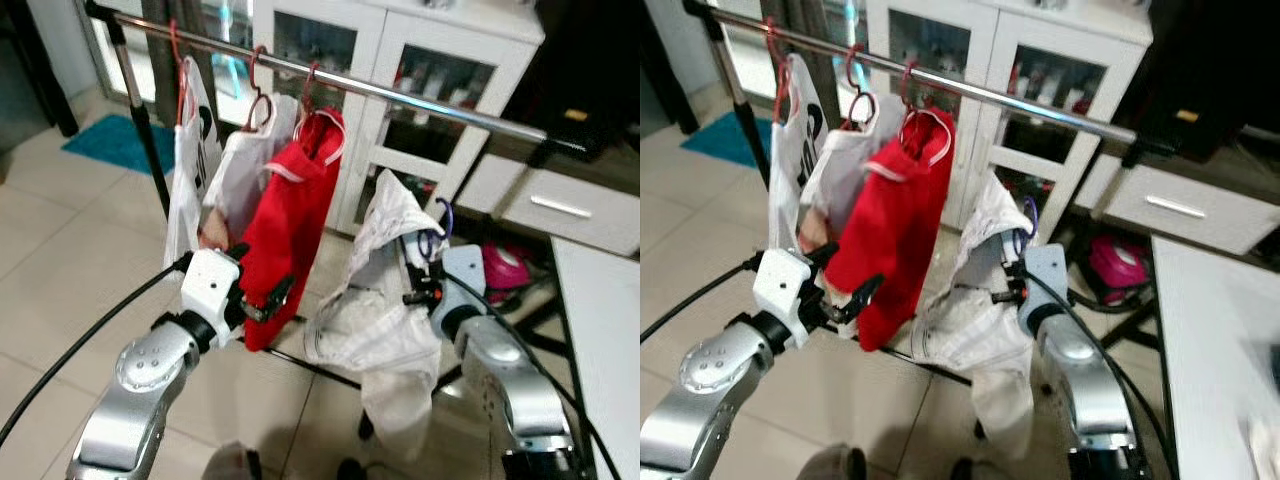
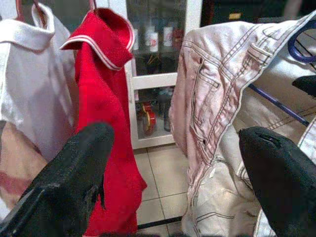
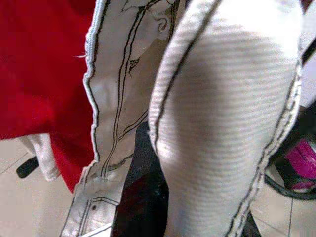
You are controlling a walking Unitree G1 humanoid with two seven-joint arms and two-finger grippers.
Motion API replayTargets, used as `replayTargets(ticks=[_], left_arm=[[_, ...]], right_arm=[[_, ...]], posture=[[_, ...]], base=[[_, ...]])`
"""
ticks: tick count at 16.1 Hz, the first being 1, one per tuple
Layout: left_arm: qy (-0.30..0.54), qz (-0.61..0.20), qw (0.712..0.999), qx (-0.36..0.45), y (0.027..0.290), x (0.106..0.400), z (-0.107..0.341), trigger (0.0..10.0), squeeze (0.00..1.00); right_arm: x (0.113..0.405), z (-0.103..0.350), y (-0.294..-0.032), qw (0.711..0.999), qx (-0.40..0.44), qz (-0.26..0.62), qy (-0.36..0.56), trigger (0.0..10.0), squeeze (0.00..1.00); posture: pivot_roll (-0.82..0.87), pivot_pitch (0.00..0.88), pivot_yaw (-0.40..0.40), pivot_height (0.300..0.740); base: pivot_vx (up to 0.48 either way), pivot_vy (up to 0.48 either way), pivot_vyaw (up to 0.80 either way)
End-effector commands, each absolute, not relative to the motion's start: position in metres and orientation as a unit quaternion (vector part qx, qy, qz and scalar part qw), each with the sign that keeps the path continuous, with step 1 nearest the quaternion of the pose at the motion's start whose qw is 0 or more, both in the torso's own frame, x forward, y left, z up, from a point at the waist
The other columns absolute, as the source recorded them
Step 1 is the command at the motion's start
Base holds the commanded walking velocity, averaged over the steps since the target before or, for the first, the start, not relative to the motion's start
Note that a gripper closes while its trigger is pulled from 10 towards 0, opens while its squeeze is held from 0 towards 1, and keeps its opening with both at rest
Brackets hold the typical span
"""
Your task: Hang hanger
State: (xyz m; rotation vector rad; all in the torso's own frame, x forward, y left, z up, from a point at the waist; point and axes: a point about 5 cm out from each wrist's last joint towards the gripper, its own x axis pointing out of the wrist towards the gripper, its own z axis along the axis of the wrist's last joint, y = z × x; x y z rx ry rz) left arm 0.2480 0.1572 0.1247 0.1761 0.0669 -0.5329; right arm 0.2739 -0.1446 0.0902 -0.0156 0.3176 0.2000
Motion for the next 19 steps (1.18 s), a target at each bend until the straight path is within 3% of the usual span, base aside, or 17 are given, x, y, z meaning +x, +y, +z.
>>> replayTargets(ticks=[1, 2, 11, 19], left_arm=[[0.033, -0.268, 0.959, 0.086, 0.1542, 0.2464, 0.1231, 10.0, 0.92], [0.033, -0.268, 0.959, 0.086, 0.1541, 0.2464, 0.1230, 10.0, 0.92], [0.033, -0.280, 0.956, 0.084, 0.1503, 0.2453, 0.1230, 10.0, 0.92], [0.032, -0.281, 0.956, 0.079, 0.1487, 0.2429, 0.1238, 10.0, 0.93]], right_arm=[[0.2774, 0.1068, -0.1493, 0.989, -0.008, 0.091, 0.120, 2.9, 0.00], [0.2772, 0.1067, -0.1482, 0.988, -0.002, 0.091, 0.123, 10.0, 0.00], [0.2763, 0.1085, -0.1413, 0.984, 0.000, 0.121, 0.130, 10.0, 0.00], [0.2756, 0.1071, -0.1434, 0.982, -0.013, 0.117, 0.145, 10.0, 0.00]], posture=[[0.00, 0.000, -0.101, 0.740], [0.00, 0.000, -0.101, 0.740], [0.00, 0.000, -0.105, 0.740], [0.00, 0.000, -0.111, 0.740]], base=[[-0.274, 0.000, 0.00], [-0.262, 0.000, 0.00], [-0.029, 0.000, 0.00], [0.000, 0.401, -0.60]])
